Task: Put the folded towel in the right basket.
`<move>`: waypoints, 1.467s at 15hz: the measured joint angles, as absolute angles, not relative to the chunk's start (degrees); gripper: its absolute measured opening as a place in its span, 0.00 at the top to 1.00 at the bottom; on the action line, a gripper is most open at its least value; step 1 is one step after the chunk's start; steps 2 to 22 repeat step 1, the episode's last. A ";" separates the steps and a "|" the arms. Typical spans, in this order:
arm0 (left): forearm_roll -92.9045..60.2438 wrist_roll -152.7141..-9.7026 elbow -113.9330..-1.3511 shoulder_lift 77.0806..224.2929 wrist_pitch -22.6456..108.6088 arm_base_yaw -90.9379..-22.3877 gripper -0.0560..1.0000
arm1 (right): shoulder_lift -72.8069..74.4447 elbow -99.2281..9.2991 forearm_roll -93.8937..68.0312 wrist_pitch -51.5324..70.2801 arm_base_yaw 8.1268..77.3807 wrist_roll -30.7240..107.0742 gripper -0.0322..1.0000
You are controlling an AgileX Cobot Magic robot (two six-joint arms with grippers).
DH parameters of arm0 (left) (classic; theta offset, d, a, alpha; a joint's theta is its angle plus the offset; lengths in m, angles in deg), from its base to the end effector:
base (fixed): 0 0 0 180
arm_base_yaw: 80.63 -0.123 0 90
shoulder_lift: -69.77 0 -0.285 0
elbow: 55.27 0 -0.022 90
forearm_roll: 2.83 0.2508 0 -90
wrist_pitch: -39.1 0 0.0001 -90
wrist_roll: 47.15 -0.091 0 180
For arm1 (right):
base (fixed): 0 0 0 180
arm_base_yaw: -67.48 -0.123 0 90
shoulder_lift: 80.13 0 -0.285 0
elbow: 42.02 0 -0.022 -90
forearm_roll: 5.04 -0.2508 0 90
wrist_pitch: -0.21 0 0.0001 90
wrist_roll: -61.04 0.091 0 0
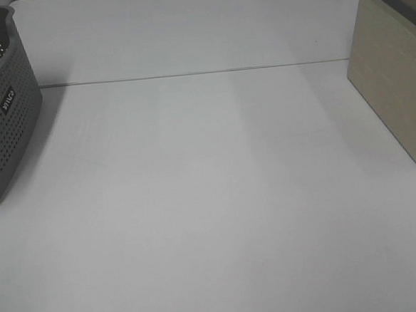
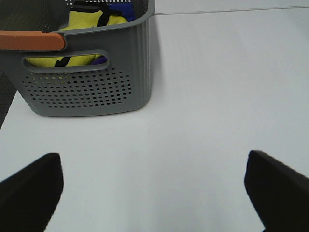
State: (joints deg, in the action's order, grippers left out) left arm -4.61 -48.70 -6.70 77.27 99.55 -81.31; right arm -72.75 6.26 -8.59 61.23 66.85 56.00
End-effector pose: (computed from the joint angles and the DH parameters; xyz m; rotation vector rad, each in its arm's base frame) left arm -0.0054 -0.0025 0.2778 0.0169 2.0332 -0.0126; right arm -0.0068 0.0049 0.2784 -0.1041 2.0323 0.0257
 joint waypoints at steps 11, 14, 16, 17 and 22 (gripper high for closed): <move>-4.61 -48.70 -6.70 77.27 99.55 -81.31 0.03 | -72.75 6.26 -8.59 61.23 66.85 56.00 0.33; -4.61 -48.70 -6.70 77.27 99.55 -81.31 0.03 | -72.75 6.26 -8.59 61.23 66.85 56.00 0.33; -4.61 -48.70 -6.70 77.27 99.55 -81.31 0.03 | -72.75 6.26 -8.59 61.23 66.85 56.00 0.33; -4.61 -48.70 -6.70 77.27 99.55 -81.31 0.03 | -72.75 6.26 -8.59 61.23 66.85 56.00 0.33; -4.61 -48.70 -6.70 77.27 99.55 -81.31 0.03 | -72.75 6.26 -8.59 61.23 66.85 56.00 0.33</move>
